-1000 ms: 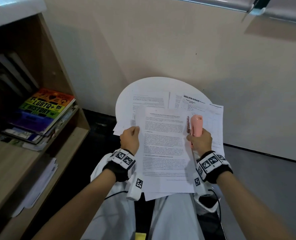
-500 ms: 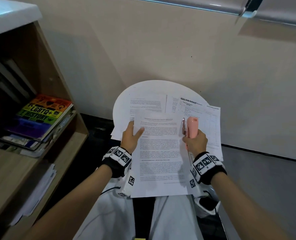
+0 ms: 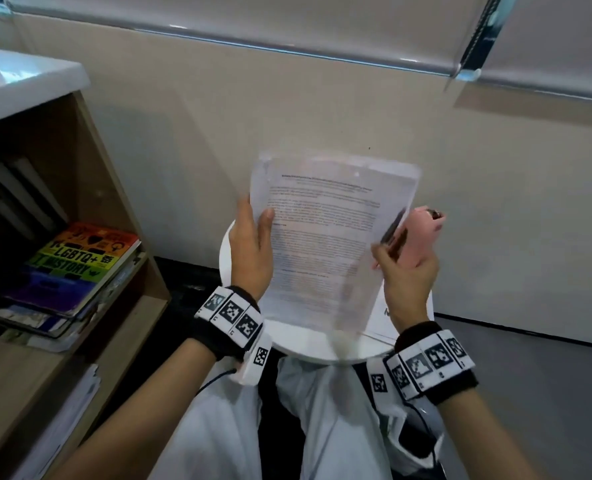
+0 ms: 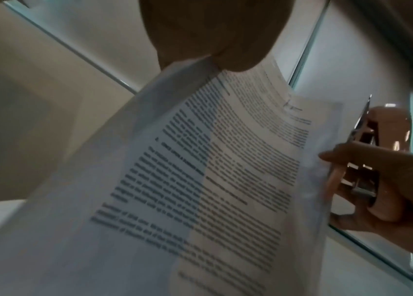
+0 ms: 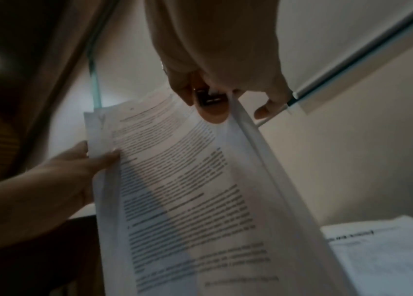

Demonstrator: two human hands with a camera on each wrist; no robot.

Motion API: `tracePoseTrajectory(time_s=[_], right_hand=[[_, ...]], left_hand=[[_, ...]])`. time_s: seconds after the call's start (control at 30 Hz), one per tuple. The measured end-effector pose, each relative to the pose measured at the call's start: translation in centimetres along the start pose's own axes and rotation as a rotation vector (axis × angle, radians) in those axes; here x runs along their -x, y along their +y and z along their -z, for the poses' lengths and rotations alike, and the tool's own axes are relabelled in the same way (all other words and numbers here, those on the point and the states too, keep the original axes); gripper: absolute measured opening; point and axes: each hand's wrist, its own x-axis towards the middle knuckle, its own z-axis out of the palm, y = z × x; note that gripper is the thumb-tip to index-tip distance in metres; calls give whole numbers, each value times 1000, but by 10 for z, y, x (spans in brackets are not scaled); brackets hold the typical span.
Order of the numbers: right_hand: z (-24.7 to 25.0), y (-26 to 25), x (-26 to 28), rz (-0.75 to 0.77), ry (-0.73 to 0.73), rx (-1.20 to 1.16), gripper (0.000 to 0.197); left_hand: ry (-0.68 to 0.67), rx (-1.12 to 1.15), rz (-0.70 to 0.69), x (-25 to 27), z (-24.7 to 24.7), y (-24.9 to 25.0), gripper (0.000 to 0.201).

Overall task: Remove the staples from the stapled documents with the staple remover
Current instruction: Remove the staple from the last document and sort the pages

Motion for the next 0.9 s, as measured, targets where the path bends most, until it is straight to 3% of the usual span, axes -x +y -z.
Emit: tracePoseTrajectory(time_s=[0.1, 0.2, 0.4, 0.57, 0.7, 0.9], right_hand=[[-7, -14, 0, 96, -37, -48, 32], [-5, -8, 0, 63, -108, -14, 43], [-3, 2, -2, -14, -218, 38, 65], [-7, 2, -14, -39, -195, 60, 58], [-12, -4, -23, -38, -213, 110, 53], [-32, -51, -37, 109, 61, -84, 63]], left_hand=[[37, 55, -32, -10, -8, 17, 27], [-33, 79, -4, -5, -13, 10, 33], [-108, 77, 81, -2, -23, -8, 11], [-134, 112, 154, -20, -29, -7, 16], [-175, 92, 113, -29, -31, 1, 17], [-169, -14, 43, -37, -25, 6, 19]])
